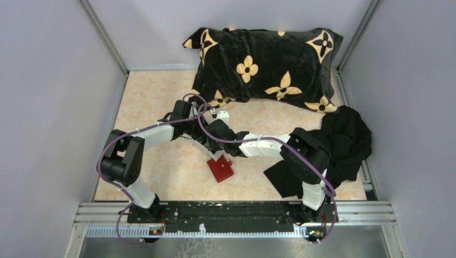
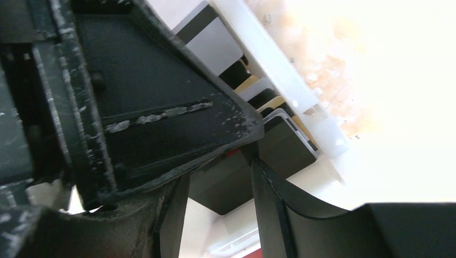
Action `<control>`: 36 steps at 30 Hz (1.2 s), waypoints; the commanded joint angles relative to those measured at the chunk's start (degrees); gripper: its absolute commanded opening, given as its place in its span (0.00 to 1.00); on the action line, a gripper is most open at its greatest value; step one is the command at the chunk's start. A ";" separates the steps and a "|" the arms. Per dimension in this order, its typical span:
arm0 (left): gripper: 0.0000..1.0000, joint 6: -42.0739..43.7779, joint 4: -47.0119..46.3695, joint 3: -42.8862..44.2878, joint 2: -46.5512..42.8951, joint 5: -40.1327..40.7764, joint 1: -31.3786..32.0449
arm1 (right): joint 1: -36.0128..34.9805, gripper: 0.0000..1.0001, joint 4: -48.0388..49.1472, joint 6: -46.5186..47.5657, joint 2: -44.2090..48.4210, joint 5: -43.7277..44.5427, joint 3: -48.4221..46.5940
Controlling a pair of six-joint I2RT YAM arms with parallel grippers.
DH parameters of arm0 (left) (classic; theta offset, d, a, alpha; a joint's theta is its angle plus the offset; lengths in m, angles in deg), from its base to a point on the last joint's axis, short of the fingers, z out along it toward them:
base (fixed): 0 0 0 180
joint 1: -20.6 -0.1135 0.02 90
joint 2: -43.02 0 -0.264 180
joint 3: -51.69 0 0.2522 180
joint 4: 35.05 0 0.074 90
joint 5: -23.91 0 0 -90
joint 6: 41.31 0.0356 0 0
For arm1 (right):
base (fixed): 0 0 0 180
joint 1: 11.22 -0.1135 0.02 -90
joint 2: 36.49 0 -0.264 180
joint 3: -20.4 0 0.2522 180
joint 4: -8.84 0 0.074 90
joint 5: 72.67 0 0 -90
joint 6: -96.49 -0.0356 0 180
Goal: Put the credit cards into the card holder
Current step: Move the storage box to the center of the board.
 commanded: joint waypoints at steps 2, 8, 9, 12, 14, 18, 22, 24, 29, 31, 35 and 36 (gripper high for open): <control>0.36 0.58 1.16 -2.48 -2.85 -4.31 0.98 | 3.33 0.46 -1.92 -1.07 2.34 8.27 2.28; 0.36 0.15 0.77 -3.88 -3.41 -2.94 0.95 | 4.09 0.46 -0.25 1.08 4.92 9.98 4.85; 0.36 -0.19 0.41 -4.15 -3.55 -2.83 0.98 | 4.25 0.46 0.04 1.50 5.18 10.06 5.06; 0.36 -1.04 -0.78 -4.88 -3.63 -2.95 0.96 | 5.11 0.46 0.87 3.14 5.54 9.27 5.33; 0.36 -1.46 -1.52 -5.04 -2.86 -3.54 0.99 | 5.88 0.46 0.92 3.89 5.13 7.92 5.02; 0.36 -2.10 -2.75 -5.36 -1.61 -4.25 1.22 | 6.93 0.46 1.33 6.11 4.53 7.45 4.40; 0.36 -2.69 -2.58 -5.23 -1.23 -2.60 1.69 | 8.98 0.47 1.56 9.54 3.59 6.63 2.64; 0.37 -3.30 -2.33 -4.98 -0.80 -1.43 2.18 | 10.13 0.47 1.49 11.26 2.60 4.70 1.32; 0.38 -4.71 -1.74 -4.02 -0.21 2.38 4.86 | 10.90 0.47 0.87 16.10 -0.07 4.39 -1.17; 0.38 -5.21 -1.36 -3.64 -0.11 4.05 6.28 | 11.92 0.47 0.15 17.03 -0.53 3.18 -2.15; 0.38 -6.33 -0.92 -3.40 -1.01 7.84 8.39 | 12.29 0.47 -3.88 19.43 0.10 1.62 -5.02; 0.38 -6.45 -0.75 -3.37 -1.48 8.95 8.71 | 12.16 0.47 -5.38 19.76 0.36 1.50 -5.97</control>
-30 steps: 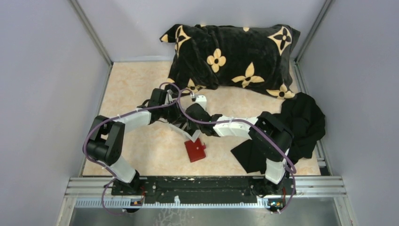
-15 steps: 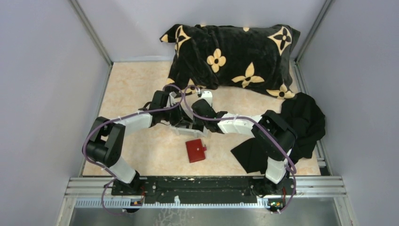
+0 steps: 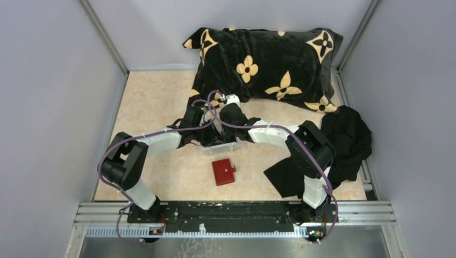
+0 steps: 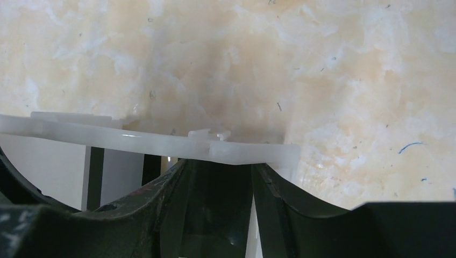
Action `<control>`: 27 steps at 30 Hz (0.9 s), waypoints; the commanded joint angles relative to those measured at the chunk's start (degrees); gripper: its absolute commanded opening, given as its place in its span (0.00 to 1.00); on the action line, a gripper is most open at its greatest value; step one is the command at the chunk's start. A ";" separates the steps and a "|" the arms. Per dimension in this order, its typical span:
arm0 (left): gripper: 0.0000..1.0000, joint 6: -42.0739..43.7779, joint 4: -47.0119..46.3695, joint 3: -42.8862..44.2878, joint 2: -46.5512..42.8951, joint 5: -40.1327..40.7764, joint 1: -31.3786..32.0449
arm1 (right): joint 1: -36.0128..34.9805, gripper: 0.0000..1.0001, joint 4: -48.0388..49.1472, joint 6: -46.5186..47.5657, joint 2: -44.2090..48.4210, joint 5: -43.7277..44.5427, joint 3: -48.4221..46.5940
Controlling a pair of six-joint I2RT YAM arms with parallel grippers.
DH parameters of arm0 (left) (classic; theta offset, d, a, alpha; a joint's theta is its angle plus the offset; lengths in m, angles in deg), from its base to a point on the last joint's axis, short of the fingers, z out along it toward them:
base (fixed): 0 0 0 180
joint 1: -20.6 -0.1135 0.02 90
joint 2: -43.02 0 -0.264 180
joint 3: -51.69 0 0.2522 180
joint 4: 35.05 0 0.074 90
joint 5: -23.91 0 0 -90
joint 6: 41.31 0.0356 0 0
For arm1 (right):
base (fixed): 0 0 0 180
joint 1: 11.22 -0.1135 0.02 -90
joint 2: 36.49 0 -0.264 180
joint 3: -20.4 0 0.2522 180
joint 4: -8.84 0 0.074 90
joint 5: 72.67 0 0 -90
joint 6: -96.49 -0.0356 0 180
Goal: Put the credit cards into the card holder
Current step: Move the storage box to the center of the board.
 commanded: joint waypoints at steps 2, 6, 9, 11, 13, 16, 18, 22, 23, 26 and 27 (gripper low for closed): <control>0.38 -1.39 4.11 0.21 -1.17 7.76 1.93 | 1.04 0.48 -8.72 5.28 0.31 1.40 -6.59; 0.38 -0.62 4.72 0.20 -2.62 10.99 2.45 | 0.27 0.50 -15.61 5.63 -1.17 1.31 -10.37; 0.38 -1.20 4.16 -1.18 -3.56 12.22 2.61 | -0.81 0.50 -18.66 5.03 -2.49 0.45 -11.36; 0.37 -2.75 2.07 -3.55 -5.39 13.08 2.68 | -1.83 0.51 -19.42 4.40 -3.65 -0.04 -11.61; 0.37 -4.49 -1.63 -6.30 -7.80 13.32 2.71 | -2.87 0.51 -19.80 3.91 -4.65 -0.36 -11.72; 0.37 -6.47 -8.11 -10.01 -11.36 13.09 2.63 | -4.37 0.51 -20.23 3.30 -5.98 -0.59 -12.45; 0.41 -7.10 -13.04 -11.81 -12.37 11.79 2.63 | -5.00 0.51 -20.36 2.96 -6.32 -0.02 -12.78; 0.46 -6.78 -18.97 -10.77 -11.50 7.58 2.64 | -5.35 0.51 -20.54 1.49 -4.58 3.41 -12.66; 0.46 -6.81 -20.23 -10.32 -11.10 6.50 2.68 | -5.34 0.51 -20.49 1.34 -3.92 4.37 -12.61; 0.46 -7.17 -22.63 -9.30 -11.27 5.36 2.92 | -5.27 0.52 -20.75 1.45 -1.89 6.61 -12.74; 0.46 -7.16 -22.70 -9.10 -11.72 5.76 3.04 | -5.20 0.52 -20.91 1.61 -1.37 7.01 -12.82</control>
